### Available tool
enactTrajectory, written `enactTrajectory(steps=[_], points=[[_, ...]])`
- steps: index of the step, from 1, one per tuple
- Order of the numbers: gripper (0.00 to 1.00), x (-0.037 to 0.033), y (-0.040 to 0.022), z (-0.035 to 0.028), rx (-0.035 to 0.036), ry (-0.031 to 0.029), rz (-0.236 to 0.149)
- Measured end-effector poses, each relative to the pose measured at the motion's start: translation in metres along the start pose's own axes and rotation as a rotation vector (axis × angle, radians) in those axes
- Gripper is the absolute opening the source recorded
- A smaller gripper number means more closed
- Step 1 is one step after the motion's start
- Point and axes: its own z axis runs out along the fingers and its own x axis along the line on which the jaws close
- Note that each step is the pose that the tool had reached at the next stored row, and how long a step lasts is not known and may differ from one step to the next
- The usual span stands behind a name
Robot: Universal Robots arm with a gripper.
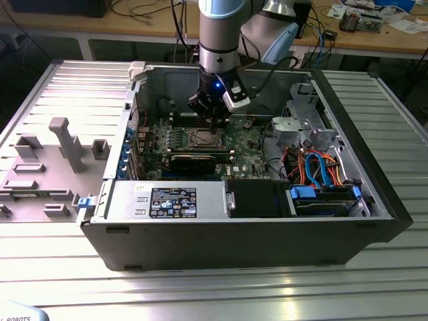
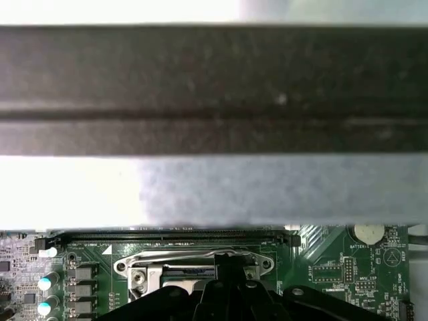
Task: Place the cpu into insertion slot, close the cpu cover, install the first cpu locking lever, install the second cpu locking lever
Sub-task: 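Install the second cpu locking lever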
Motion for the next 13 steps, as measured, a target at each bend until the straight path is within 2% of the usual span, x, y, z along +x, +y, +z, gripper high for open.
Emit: enactTrajectory(steps=[5,8,10,13], points=[[0.11,-0.0001,-0.0063,-0.0002,0.0000,-0.0001,0.000],[0.11,-0.0001,-0.0066,-0.0013,0.0000,-0.0001,0.000],[0.11,-0.0001,-0.0065,-0.0038,0.0001,0.0000,0.000],[0.11,-0.0003,-0.0063,-0.0113,0.0002,-0.0001,0.000]])
